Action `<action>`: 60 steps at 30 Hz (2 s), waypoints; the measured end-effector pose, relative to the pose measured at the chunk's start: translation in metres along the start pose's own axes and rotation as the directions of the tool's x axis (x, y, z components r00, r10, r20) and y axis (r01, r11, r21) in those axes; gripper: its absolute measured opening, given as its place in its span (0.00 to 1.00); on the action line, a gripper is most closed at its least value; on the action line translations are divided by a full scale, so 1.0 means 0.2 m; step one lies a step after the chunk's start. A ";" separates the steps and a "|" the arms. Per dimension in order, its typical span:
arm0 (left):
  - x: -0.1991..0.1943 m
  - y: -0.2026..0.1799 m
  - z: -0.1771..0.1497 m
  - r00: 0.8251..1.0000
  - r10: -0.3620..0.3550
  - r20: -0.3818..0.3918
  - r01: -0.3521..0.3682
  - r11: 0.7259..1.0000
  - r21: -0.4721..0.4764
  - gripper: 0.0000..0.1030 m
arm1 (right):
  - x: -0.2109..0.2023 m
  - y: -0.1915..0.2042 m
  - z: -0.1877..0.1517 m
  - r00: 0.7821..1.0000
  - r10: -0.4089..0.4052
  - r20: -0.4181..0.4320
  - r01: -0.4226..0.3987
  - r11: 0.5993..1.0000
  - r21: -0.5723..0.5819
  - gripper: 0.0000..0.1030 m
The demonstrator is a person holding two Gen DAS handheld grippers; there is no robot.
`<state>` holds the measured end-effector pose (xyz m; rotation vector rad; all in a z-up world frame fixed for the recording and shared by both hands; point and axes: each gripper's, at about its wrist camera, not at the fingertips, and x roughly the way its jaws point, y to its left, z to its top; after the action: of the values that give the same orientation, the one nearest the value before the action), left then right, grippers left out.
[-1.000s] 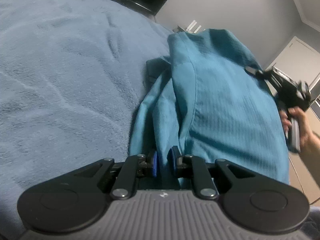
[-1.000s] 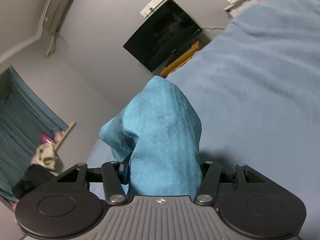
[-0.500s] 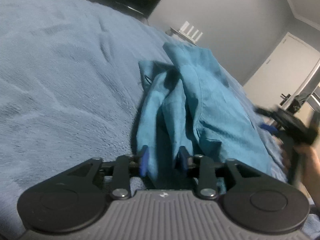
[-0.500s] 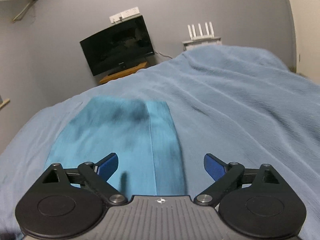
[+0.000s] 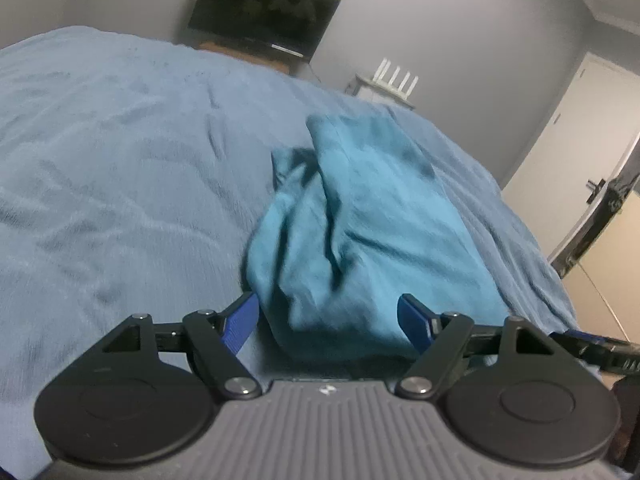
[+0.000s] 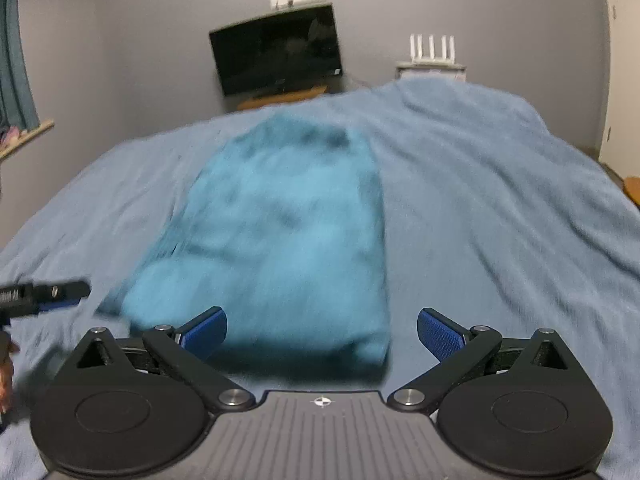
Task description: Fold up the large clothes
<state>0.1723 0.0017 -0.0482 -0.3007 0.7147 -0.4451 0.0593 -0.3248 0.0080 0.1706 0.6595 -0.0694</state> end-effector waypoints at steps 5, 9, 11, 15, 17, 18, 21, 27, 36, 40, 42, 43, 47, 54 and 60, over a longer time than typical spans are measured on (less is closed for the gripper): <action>-0.07 -0.22 -0.15 0.989 0.134 -0.054 -0.123 0.977 0.172 0.80 | -0.08 0.12 -0.15 0.999 -0.040 -0.027 0.038 0.997 -0.074 1.00; -0.05 -0.36 -0.25 0.965 0.260 -0.048 -0.234 0.926 0.296 0.88 | -0.10 0.22 -0.21 0.997 -0.076 0.025 0.079 0.982 -0.170 1.00; -0.05 -0.40 -0.29 0.957 0.288 -0.028 -0.261 0.904 0.339 0.88 | -0.11 0.22 -0.22 0.996 -0.081 0.031 0.085 0.982 -0.169 1.00; -0.06 -0.44 -0.34 0.955 0.296 -0.009 -0.271 0.886 0.377 0.88 | -0.13 0.22 -0.23 0.996 -0.074 0.057 0.082 0.984 -0.161 1.00; -0.06 -0.45 -0.34 0.955 0.297 -0.003 -0.273 0.882 0.383 0.88 | -0.13 0.23 -0.23 0.995 -0.073 0.061 0.083 0.983 -0.166 1.00; -0.06 -0.44 -0.34 0.955 0.296 -0.003 -0.273 0.883 0.381 0.88 | -0.13 0.23 -0.24 0.995 -0.073 0.063 0.083 0.982 -0.170 1.00; -0.06 -0.44 -0.34 0.954 0.299 -0.006 -0.275 0.886 0.373 0.88 | -0.14 0.23 -0.24 0.995 -0.075 0.063 0.085 0.980 -0.178 1.00; -0.05 -0.44 -0.33 0.953 0.304 -0.013 -0.278 0.886 0.371 0.88 | -0.14 0.22 -0.24 0.995 -0.075 0.060 0.085 0.980 -0.181 1.00; -0.03 -0.43 -0.33 0.952 0.306 -0.021 -0.277 0.886 0.371 0.88 | -0.13 0.22 -0.24 0.996 -0.076 0.056 0.085 0.979 -0.183 1.00; -0.03 -0.43 -0.33 0.951 0.307 -0.023 -0.277 0.886 0.372 0.88 | -0.13 0.22 -0.24 0.996 -0.076 0.054 0.085 0.979 -0.183 1.00; -0.03 -0.43 -0.33 0.951 0.307 -0.024 -0.277 0.886 0.373 0.88 | -0.13 0.22 -0.24 0.996 -0.076 0.054 0.085 0.979 -0.184 1.00; -0.03 -0.43 -0.33 0.951 0.307 -0.025 -0.276 0.885 0.374 0.88 | -0.13 0.22 -0.24 0.996 -0.076 0.053 0.085 0.979 -0.184 1.00; -0.03 -0.43 -0.33 0.951 0.309 -0.027 -0.277 0.885 0.376 0.88 | -0.13 0.22 -0.25 0.996 -0.075 0.050 0.083 0.979 -0.187 1.00; -0.03 -0.43 -0.33 0.951 0.309 -0.029 -0.276 0.884 0.379 0.88 | -0.13 0.22 -0.25 0.996 -0.076 0.050 0.084 0.979 -0.186 1.00; -0.03 -0.44 -0.33 0.950 0.309 -0.029 -0.276 0.883 0.379 0.88 | -0.13 0.22 -0.25 0.996 -0.077 0.050 0.085 0.979 -0.187 1.00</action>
<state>0.0980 -0.0790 -0.0574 0.1867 0.7328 -0.2962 0.0148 -0.2714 -0.0085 -0.0406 0.6265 -0.0880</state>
